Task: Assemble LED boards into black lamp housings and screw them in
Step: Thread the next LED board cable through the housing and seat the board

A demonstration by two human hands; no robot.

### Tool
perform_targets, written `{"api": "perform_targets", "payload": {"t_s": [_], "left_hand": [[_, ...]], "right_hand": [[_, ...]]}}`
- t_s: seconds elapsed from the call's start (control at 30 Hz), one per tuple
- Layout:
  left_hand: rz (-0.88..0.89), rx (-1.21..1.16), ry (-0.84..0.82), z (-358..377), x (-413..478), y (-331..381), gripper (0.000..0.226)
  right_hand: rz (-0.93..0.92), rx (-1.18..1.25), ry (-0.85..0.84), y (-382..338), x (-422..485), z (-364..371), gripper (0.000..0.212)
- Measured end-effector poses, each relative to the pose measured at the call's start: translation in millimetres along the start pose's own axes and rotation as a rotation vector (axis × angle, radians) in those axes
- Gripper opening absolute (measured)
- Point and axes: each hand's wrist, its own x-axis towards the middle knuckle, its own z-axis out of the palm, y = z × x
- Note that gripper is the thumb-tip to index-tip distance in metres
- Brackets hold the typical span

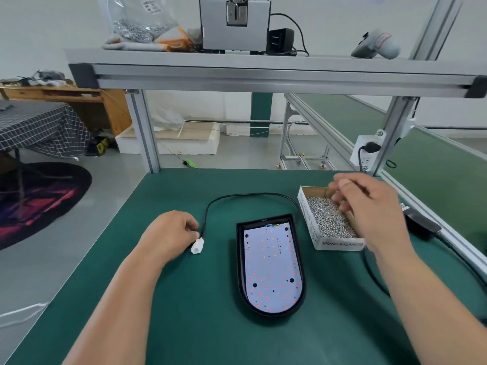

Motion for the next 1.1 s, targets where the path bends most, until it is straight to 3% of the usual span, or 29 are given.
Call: {"api": "perform_targets", "payload": {"t_s": [0.13,0.3,0.47,0.57,0.67,0.8,0.97,1.1], "left_hand": [[-0.005,0.046,0.033,3.8,3.5,0.0,0.017],[-0.020,0.069,0.038,5.3,5.6,0.6,0.020],[0.016,0.011,0.000,2.1,4.8,-1.2,0.019],[0.009,-0.096,-0.054,-4.1,2.5,-7.5,0.018],[-0.015,-0.178,-0.099,-8.6,0.7,-13.2,0.021],[-0.019,-0.172,-0.103,-8.4,-0.3,-13.8,0.030],[0.046,-0.075,-0.144,-3.9,-5.1,-7.0,0.041],[0.017,-0.023,-0.020,-5.4,-1.7,-7.7,0.014]], "right_hand": [[-0.001,-0.183,0.121,-4.4,13.5,-55.5,0.020],[0.098,-0.757,0.103,23.6,-0.6,-102.7,0.018],[0.277,-0.974,-0.135,50.0,-21.1,-114.7,0.063],[0.325,-1.041,-0.273,56.6,-22.8,-111.7,0.071],[0.338,-0.961,-0.262,61.4,-21.0,-112.4,0.047],[0.381,-0.636,-0.101,62.1,-22.2,-120.2,0.016],[0.338,-0.108,0.049,49.7,-24.4,-124.7,0.018],[0.358,0.098,0.032,41.2,-26.0,-114.9,0.007]]}}
